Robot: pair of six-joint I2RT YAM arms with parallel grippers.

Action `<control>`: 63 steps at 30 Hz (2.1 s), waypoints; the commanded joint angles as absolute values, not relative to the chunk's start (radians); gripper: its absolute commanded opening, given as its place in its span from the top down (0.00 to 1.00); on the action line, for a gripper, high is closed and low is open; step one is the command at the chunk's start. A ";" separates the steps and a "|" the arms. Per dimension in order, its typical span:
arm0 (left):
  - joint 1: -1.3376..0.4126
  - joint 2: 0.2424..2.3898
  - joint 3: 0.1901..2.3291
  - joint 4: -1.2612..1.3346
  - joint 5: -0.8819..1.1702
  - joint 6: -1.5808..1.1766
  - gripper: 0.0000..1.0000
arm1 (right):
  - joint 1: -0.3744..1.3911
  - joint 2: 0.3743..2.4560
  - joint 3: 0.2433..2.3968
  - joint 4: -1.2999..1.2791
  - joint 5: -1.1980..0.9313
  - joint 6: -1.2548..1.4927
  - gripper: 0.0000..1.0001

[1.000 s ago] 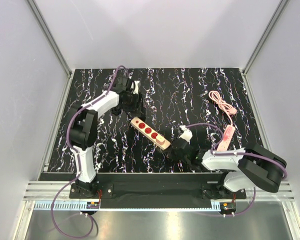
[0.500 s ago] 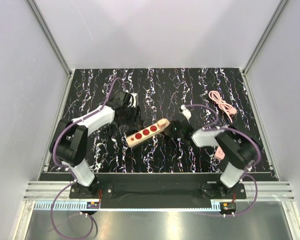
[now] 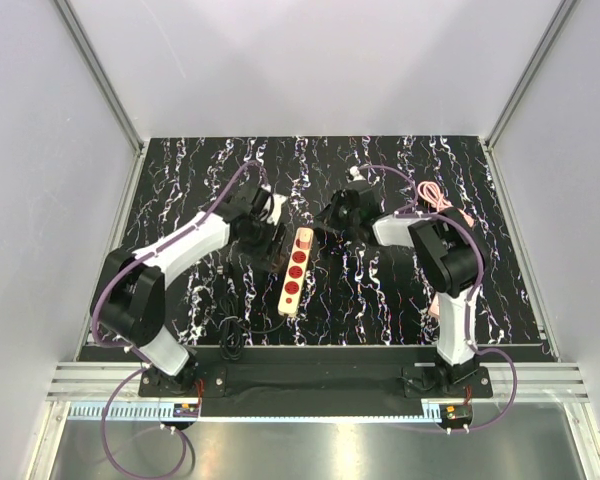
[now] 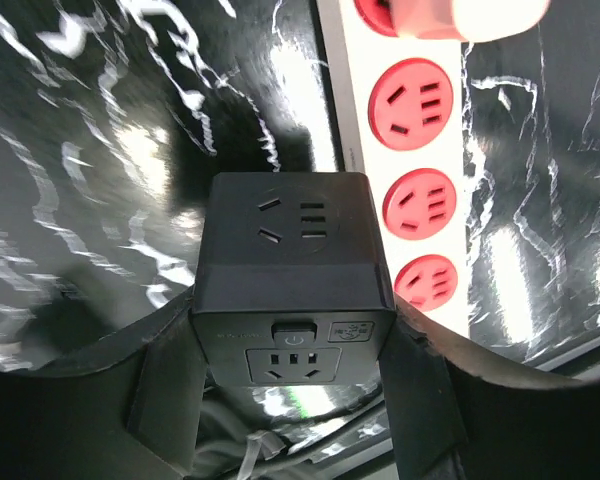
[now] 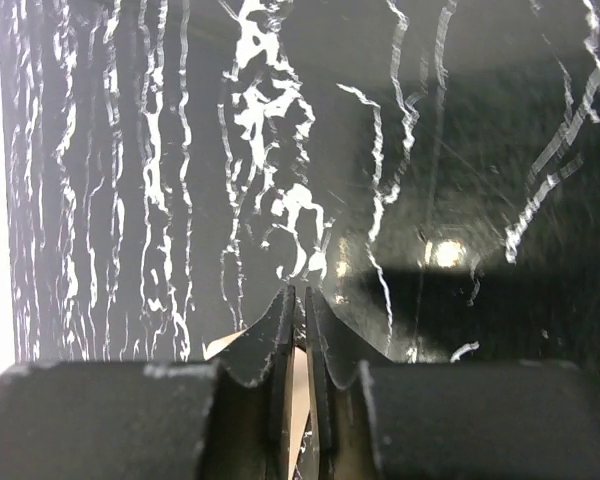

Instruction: Insert the plug

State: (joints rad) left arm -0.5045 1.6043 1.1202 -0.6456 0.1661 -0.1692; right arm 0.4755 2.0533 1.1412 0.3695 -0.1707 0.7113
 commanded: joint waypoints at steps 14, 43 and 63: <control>-0.611 1.479 1.315 -0.902 0.407 0.903 1.00 | 0.457 1.420 0.820 0.106 -0.354 0.581 0.65; -0.712 1.750 1.433 -0.994 0.307 1.040 1.00 | 0.454 0.509 0.721 -0.370 0.021 0.557 0.00; -0.712 1.815 1.548 -1.066 0.249 1.045 1.00 | 0.453 0.529 0.719 -0.380 0.023 0.549 0.00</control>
State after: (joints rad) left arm -0.7120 1.8164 1.4910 -1.0767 0.2810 1.0245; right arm 0.4568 0.5278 0.6918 -0.3920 0.0006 0.5686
